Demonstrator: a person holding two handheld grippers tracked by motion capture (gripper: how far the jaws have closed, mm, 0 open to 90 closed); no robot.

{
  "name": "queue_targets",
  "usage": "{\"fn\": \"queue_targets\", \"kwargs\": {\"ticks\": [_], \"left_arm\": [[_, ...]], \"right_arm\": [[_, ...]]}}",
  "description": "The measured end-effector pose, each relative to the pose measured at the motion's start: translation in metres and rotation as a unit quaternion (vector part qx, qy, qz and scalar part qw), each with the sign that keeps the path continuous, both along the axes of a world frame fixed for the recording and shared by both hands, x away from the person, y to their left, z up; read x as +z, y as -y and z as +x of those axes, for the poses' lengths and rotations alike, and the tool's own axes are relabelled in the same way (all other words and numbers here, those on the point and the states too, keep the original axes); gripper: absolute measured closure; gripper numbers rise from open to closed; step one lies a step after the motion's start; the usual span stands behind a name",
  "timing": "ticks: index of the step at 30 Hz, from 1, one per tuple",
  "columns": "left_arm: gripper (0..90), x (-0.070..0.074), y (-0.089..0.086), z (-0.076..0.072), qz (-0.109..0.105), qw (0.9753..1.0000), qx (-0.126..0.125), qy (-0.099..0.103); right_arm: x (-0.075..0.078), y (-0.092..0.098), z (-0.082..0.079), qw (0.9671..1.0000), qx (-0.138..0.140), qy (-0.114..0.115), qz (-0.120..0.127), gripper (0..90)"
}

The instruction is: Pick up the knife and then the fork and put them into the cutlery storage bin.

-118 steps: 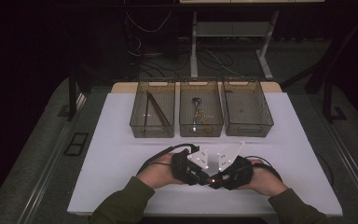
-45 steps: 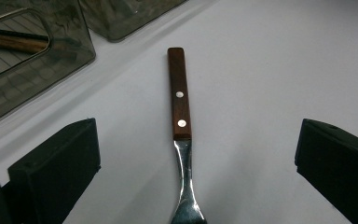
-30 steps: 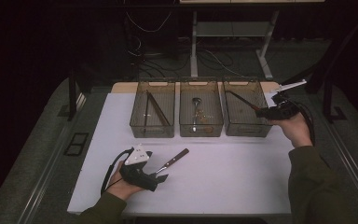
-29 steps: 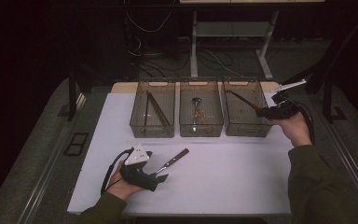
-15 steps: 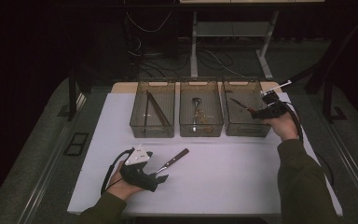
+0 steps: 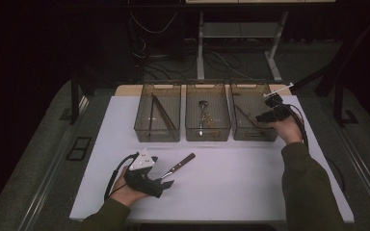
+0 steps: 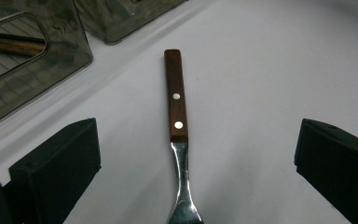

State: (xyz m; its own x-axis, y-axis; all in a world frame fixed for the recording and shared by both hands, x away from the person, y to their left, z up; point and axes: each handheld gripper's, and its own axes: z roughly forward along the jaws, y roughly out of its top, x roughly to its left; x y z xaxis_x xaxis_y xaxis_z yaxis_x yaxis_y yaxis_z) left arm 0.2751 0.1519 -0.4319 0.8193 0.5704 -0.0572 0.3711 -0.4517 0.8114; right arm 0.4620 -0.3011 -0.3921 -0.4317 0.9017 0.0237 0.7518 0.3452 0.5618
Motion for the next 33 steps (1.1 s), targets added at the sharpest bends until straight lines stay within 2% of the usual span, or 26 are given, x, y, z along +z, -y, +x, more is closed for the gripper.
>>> {"fn": "queue_targets", "kwargs": {"ticks": [2, 5, 9, 14, 18, 20, 22, 24, 26, 27, 29, 33], "left_arm": [[0.0, 0.000, 0.000, 0.000, 0.000, 1.0000, 0.000, 0.000], [0.0, 0.000, 0.000, 0.000, 0.000, 1.0000, 0.000, 0.000], [0.0, 0.000, 0.000, 0.000, -0.002, 1.0000, -0.001, -0.001], [0.0, 0.000, 0.000, 0.000, 0.000, 1.0000, -0.001, -0.002], [0.0, 0.000, 0.000, 0.000, 0.000, 1.0000, -0.001, -0.002], [0.0, 0.000, 0.000, 0.000, 0.002, 1.0000, -0.002, -0.002], [0.0, 0.000, 0.000, 0.000, 0.003, 1.0000, -0.003, -0.002], [0.0, 0.000, 0.001, 0.000, 0.003, 1.0000, -0.004, -0.004], [0.0, 0.000, 0.001, 0.000, 0.002, 1.0000, -0.003, -0.004], [0.0, 0.000, 0.001, 0.000, 0.001, 1.0000, -0.002, -0.005], [0.0, 0.000, 0.001, 0.000, 0.002, 1.0000, -0.003, -0.005], [0.0, 0.000, 0.001, 0.000, 0.004, 1.0000, -0.004, -0.004]], "right_arm": [[0.004, 0.004, -0.002, 0.9999, -0.002, 0.012, 0.008, 58.9], [0.011, 0.011, -0.007, 0.9990, 0.000, 0.030, 0.035, 54.1], [0.022, 0.017, -0.022, 0.9965, -0.001, 0.052, 0.066, 45.3], [0.033, 0.016, -0.047, 0.9922, 0.030, 0.084, 0.087, 35.8], [0.036, 0.013, -0.069, 0.9878, 0.052, 0.094, 0.113, 31.6], [0.034, 0.010, -0.078, 0.9868, 0.060, 0.103, 0.110, 29.7], [0.032, 0.004, -0.091, 0.9865, 0.064, 0.117, 0.095, 27.3], [0.029, 0.002, -0.100, 0.9847, 0.074, 0.119, 0.104, 26.1], [0.026, 0.001, -0.109, 0.9834, 0.079, 0.119, 0.112, 20.1], [0.024, -0.001, -0.113, 0.9835, 0.078, 0.122, 0.108, 19.6], [0.019, -0.003, -0.124, 0.9814, 0.082, 0.139, 0.103, 16.1], [0.008, -0.007, -0.139, 0.9797, 0.092, 0.142, 0.107, 12.3]]}}
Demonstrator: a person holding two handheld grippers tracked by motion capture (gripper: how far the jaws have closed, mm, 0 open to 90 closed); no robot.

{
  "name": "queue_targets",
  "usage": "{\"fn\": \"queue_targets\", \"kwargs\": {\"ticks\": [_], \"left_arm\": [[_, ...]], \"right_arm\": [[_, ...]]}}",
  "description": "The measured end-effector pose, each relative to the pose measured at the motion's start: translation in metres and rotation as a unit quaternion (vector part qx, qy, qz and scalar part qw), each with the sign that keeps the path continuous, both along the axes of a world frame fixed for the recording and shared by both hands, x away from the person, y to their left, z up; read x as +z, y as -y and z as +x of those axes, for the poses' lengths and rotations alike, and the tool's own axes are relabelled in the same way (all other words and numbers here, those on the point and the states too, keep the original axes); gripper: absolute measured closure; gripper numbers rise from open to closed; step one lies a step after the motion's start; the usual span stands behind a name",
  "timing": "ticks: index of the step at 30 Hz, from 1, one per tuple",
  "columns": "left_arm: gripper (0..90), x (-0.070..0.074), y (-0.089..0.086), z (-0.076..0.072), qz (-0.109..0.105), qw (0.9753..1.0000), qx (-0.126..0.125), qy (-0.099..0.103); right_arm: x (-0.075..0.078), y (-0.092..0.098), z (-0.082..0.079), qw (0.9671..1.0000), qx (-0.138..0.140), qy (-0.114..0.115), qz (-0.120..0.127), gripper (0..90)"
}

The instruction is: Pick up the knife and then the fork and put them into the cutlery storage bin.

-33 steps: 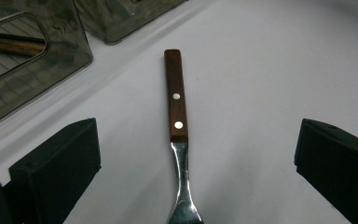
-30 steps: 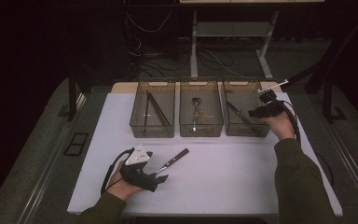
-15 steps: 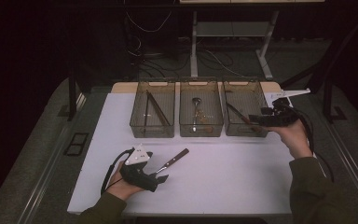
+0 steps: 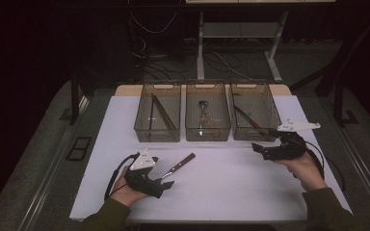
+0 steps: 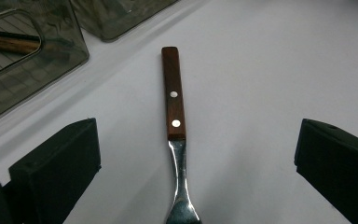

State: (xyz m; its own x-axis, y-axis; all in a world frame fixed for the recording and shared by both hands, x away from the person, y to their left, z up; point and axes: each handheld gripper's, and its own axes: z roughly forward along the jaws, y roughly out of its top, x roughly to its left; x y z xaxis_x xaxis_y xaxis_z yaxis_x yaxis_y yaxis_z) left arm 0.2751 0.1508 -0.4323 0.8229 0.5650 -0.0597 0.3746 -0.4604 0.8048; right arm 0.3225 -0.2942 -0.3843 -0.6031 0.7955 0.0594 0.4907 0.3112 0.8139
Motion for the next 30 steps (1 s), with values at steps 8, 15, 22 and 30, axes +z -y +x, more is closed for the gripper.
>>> {"fn": "queue_targets", "kwargs": {"ticks": [8, 15, 22, 30], "left_arm": [[0.0, 0.000, 0.000, 0.000, 0.001, 1.0000, 0.003, 0.001], [0.5, 0.003, 0.002, 0.001, 0.008, 0.9999, 0.004, 0.005], [8.8, 0.006, 0.005, 0.006, 0.014, 0.9997, 0.022, 0.001], [32.0, 0.003, 0.018, 0.019, 0.017, 0.9987, 0.045, -0.015]], "right_arm": [[-0.025, -0.004, -0.029, 0.9999, 0.009, 0.004, 0.007, 12.3], [-0.043, -0.002, -0.048, 0.9997, 0.016, -0.004, 0.017, 12.3], [-0.057, -0.003, -0.059, 0.9992, 0.025, -0.025, 0.020, 12.3], [-0.057, -0.007, -0.059, 0.9990, 0.035, -0.021, 0.018, 12.4]]}}
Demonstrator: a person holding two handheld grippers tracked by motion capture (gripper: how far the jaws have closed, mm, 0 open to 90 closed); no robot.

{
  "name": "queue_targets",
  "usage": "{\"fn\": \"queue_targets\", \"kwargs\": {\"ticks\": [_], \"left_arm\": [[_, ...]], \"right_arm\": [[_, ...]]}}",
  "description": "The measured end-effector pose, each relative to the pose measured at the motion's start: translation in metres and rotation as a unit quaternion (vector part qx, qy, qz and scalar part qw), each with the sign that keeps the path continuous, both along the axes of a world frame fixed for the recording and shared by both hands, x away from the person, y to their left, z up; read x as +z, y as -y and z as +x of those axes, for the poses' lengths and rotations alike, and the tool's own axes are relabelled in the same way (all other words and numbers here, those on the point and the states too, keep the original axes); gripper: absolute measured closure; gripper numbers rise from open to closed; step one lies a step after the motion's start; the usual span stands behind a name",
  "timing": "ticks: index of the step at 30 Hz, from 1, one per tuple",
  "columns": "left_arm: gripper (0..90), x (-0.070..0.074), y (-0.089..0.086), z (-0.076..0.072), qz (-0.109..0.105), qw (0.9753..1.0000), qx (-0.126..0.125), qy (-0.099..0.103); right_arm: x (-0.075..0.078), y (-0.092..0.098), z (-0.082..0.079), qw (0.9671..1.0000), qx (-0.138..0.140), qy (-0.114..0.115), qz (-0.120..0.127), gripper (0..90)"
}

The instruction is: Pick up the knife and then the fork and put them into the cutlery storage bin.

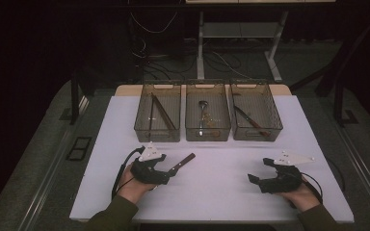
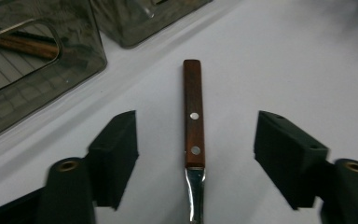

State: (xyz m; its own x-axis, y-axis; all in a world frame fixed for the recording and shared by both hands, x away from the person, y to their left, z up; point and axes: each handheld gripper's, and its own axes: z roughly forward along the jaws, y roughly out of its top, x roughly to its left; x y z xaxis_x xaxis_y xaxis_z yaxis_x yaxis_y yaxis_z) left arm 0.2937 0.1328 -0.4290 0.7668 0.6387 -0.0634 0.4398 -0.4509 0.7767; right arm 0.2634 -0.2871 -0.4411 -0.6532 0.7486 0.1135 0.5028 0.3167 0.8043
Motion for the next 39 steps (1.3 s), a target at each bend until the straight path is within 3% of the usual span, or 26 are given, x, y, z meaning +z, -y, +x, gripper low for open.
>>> {"fn": "queue_targets", "kwargs": {"ticks": [4, 11, 17, 22, 28, 33, 37, 39], "left_arm": [[45.2, -0.004, 0.004, 0.007, 0.016, 0.9997, -0.006, -0.015], [59.1, -0.008, 0.012, 0.012, 0.055, 0.9973, -0.019, -0.044], [62.3, -0.006, 0.017, 0.021, 0.079, 0.9944, -0.026, -0.065], [65.0, -0.005, 0.021, 0.025, 0.078, 0.9935, -0.028, -0.078], [69.3, -0.008, 0.022, 0.024, 0.089, 0.9925, -0.028, -0.079], [69.3, -0.008, 0.027, 0.019, 0.116, 0.9910, -0.031, -0.059], [73.8, -0.009, 0.026, 0.018, 0.112, 0.9917, -0.035, -0.053], [76.4, -0.009, 0.026, 0.018, 0.119, 0.9907, -0.042, -0.051]], "right_arm": [[0.000, 0.000, 0.000, 1.0000, 0.003, 0.001, 0.000, 12.3], [0.000, -0.001, 0.001, 1.0000, 0.004, 0.003, -0.004, 12.4], [0.001, 0.000, 0.000, 1.0000, 0.003, 0.004, -0.005, 12.4], [0.001, 0.001, 0.000, 1.0000, 0.004, 0.005, -0.005, 12.4], [0.002, 0.001, 0.000, 1.0000, 0.003, 0.007, -0.003, 12.4], [0.003, 0.001, -0.001, 1.0000, 0.003, 0.006, -0.003, 12.4], [0.002, 0.001, 0.000, 1.0000, 0.005, 0.006, -0.004, 12.4], [0.002, 0.000, 0.000, 0.9999, 0.007, 0.008, -0.005, 12.4]]}}
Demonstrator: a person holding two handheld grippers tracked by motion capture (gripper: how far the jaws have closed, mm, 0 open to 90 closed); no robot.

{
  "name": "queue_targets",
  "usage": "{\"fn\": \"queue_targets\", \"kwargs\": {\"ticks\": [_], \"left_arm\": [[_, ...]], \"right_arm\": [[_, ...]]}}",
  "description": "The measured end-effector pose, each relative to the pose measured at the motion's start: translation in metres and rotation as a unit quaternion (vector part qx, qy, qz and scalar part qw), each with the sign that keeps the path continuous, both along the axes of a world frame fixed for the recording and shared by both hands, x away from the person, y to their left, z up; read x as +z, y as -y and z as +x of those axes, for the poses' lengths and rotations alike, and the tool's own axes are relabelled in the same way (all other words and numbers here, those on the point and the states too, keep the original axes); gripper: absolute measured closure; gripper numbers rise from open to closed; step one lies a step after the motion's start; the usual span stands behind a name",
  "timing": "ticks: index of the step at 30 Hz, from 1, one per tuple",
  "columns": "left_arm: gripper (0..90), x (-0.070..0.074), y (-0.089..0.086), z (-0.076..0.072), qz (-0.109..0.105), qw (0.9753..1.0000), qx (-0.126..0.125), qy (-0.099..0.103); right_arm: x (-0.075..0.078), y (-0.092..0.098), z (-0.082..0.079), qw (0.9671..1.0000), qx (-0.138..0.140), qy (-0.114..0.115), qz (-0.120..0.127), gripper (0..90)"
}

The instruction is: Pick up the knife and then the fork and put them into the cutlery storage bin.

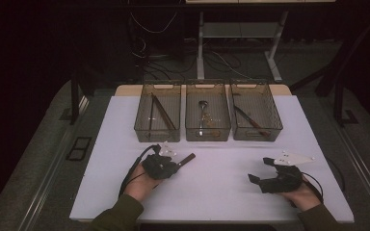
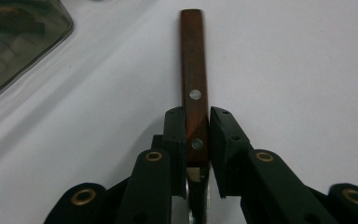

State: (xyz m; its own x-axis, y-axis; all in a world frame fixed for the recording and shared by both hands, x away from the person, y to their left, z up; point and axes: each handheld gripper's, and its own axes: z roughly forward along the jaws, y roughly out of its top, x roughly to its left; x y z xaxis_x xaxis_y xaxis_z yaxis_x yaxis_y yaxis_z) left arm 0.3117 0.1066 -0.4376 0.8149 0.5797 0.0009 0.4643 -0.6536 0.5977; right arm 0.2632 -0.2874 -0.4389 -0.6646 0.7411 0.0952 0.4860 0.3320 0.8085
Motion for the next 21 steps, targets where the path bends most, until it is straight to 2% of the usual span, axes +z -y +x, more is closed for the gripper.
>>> {"fn": "queue_targets", "kwargs": {"ticks": [3, 6, 11, 13, 15, 21], "left_arm": [[76.5, -0.001, 0.000, 0.000, 0.000, 0.9999, -0.010, 0.008], [76.7, 0.000, 0.000, 0.000, -0.002, 0.9999, -0.012, 0.006], [76.8, 0.003, -0.003, 0.002, -0.013, 0.9996, -0.024, -0.011], [76.8, 0.006, -0.003, 0.001, -0.016, 0.9992, -0.032, -0.014], [76.8, 0.009, -0.003, 0.000, -0.025, 0.9988, -0.037, -0.020], [76.8, 0.020, -0.004, -0.003, -0.059, 0.9969, -0.049, -0.020]], "right_arm": [[0.000, 0.000, 0.000, 1.0000, 0.002, 0.000, -0.001, 12.4], [0.000, -0.001, 0.000, 1.0000, 0.004, -0.002, 0.002, 12.4], [0.002, -0.001, 0.001, 0.9999, 0.013, 0.000, 0.007, 12.4], [0.002, 0.000, 0.003, 0.9996, 0.022, -0.011, 0.014, 12.4], [0.003, -0.001, 0.003, 0.9994, 0.028, -0.014, 0.017, 12.4], [0.011, -0.006, 0.005, 0.9981, 0.056, -0.011, 0.021, 12.4]]}}
